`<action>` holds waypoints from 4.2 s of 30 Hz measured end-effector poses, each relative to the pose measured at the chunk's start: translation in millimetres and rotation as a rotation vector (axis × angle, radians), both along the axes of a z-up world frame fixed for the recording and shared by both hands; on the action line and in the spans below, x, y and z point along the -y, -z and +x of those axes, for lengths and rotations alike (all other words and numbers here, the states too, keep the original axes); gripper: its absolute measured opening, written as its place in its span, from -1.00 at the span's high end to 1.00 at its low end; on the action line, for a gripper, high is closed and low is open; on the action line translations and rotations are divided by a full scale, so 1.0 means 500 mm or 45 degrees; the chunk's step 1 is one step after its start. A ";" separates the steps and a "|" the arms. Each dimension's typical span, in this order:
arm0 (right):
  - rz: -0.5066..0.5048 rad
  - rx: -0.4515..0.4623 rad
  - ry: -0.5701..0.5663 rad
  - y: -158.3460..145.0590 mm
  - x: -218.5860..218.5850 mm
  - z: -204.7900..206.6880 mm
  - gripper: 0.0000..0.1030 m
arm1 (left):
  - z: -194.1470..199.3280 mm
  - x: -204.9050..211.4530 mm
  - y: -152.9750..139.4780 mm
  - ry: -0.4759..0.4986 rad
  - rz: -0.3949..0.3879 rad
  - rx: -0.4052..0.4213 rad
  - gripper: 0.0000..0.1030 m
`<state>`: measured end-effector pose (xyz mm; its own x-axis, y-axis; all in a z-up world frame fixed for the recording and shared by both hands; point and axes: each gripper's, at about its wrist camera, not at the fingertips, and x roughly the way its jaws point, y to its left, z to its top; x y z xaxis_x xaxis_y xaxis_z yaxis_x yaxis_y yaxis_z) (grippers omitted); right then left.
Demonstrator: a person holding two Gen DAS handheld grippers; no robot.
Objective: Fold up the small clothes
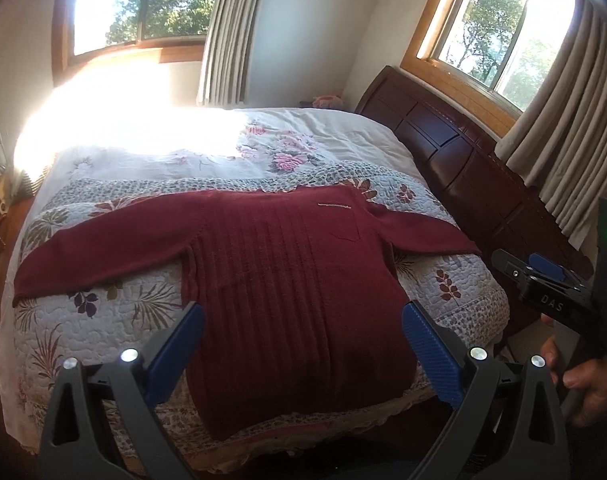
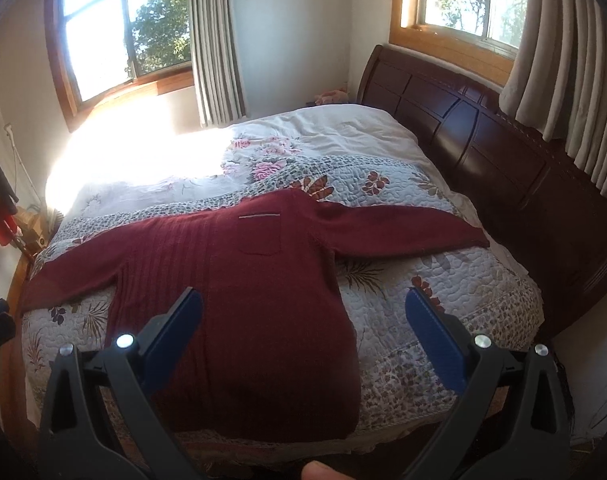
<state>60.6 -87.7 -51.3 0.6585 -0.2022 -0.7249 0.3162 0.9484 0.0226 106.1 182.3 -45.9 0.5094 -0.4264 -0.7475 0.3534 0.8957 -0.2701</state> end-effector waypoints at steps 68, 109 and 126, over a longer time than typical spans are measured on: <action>0.895 0.374 0.107 0.077 0.756 0.378 0.80 | 0.181 0.098 0.083 -0.199 -0.836 -0.371 -0.92; 0.546 -0.390 -0.565 0.363 -0.065 0.474 -0.08 | 0.576 0.022 0.462 -0.226 -0.986 -0.846 -0.92; 0.779 -0.315 -0.282 0.340 0.065 0.278 -0.17 | 0.674 0.142 0.553 -0.223 -0.654 -0.944 0.73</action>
